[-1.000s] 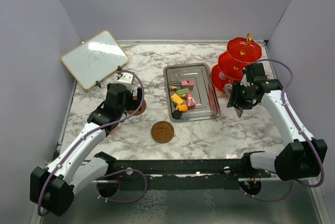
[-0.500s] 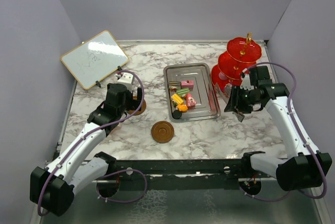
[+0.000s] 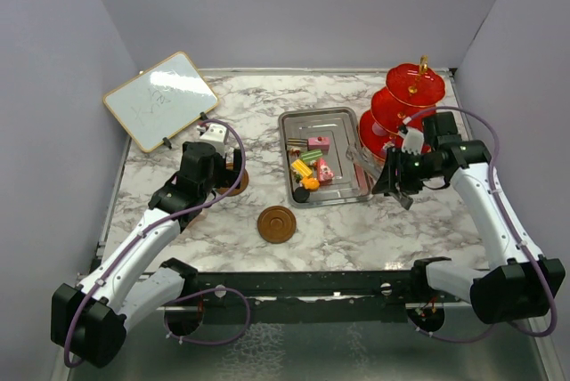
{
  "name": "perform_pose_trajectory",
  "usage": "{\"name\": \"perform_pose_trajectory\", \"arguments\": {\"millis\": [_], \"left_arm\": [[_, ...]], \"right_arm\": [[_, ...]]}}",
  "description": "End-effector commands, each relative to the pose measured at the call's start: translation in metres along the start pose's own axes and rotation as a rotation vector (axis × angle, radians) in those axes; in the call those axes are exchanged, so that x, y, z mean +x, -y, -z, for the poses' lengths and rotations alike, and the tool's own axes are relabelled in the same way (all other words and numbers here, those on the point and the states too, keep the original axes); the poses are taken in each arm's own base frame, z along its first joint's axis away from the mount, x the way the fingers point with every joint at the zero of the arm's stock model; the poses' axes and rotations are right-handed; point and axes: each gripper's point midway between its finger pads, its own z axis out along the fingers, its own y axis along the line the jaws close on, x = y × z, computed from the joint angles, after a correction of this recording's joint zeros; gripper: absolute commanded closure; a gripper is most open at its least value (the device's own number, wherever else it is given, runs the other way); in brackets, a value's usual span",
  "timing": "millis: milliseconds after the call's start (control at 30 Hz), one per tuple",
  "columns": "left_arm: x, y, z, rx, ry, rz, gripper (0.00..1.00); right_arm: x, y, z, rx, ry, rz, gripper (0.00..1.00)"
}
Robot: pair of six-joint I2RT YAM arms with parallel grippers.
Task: Serve the afternoon tea
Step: Adjust the dessert on the tray.
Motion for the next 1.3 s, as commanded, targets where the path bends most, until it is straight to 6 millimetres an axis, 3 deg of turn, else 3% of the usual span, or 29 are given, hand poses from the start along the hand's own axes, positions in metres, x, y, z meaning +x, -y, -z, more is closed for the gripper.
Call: {"name": "perform_pose_trajectory", "arguments": {"millis": [0,333,467,933,1133,1267], "left_arm": [[-0.011,0.0,0.004,0.009,0.027,0.008,0.01],[-0.009,0.0,0.001,0.005,0.013,0.003,0.01],[-0.007,0.001,0.0,0.004,0.006,0.002,0.01],[-0.009,-0.002,0.001,-0.008,0.012,0.0,0.01],[-0.008,-0.002,0.0,-0.011,0.009,-0.003,0.01],[-0.009,-0.003,0.0,-0.013,0.008,-0.005,0.01]], "right_arm": [[0.001,-0.017,-0.008,-0.067,-0.032,0.067,0.59],[0.006,-0.022,-0.035,0.119,-0.126,0.204,0.59],[-0.005,-0.022,-0.034,0.184,-0.094,0.236,0.57],[0.0,-0.037,-0.054,0.137,-0.173,0.297,0.53],[0.006,-0.026,-0.063,0.191,-0.224,0.302,0.53],[0.007,-0.031,-0.07,0.167,-0.238,0.313,0.53]]}}
